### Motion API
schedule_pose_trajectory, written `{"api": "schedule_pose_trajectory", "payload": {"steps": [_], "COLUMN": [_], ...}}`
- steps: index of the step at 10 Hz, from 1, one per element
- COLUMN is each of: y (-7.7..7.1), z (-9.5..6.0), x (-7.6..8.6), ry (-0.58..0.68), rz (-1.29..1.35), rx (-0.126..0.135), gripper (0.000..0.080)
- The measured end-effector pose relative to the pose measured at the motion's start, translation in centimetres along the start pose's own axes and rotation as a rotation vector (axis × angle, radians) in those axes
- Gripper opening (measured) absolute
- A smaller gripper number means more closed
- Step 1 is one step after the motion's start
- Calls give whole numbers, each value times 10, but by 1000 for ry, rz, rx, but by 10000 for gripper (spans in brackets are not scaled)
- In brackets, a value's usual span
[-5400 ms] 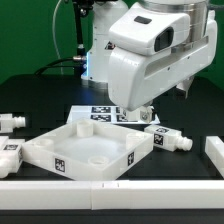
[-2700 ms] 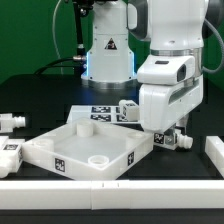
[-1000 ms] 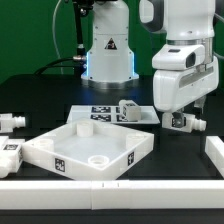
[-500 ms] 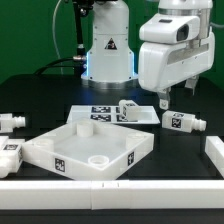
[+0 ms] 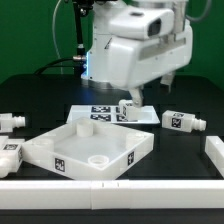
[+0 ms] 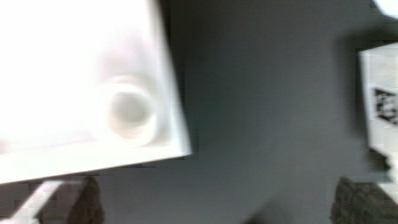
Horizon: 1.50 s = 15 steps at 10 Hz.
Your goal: Assemble square table
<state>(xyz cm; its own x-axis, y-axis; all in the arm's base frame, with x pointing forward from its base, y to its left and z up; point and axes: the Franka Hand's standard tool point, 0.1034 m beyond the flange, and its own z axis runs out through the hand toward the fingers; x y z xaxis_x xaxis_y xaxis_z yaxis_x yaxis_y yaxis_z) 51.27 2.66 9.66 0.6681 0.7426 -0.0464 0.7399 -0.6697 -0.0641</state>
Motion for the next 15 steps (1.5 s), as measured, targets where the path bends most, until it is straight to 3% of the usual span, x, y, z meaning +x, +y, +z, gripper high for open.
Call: {"api": "schedule_pose_trajectory", "payload": {"steps": [1, 2, 3, 6, 9, 10, 13, 14, 15], "y": [15, 4, -2, 7, 101, 113, 108, 112, 127], "z": [-7, -13, -12, -9, 4, 5, 6, 9, 26], "x": [4, 13, 16, 12, -4, -4, -3, -5, -18], "ry": [-12, -13, -12, -14, -8, -3, -5, 2, 20], "rz": [29, 83, 54, 9, -127, -131, -124, -145, -168], "rx": [3, -14, -9, -5, -18, -25, -22, -31, -61], "gripper": [649, 649, 649, 649, 649, 649, 649, 649, 649]}}
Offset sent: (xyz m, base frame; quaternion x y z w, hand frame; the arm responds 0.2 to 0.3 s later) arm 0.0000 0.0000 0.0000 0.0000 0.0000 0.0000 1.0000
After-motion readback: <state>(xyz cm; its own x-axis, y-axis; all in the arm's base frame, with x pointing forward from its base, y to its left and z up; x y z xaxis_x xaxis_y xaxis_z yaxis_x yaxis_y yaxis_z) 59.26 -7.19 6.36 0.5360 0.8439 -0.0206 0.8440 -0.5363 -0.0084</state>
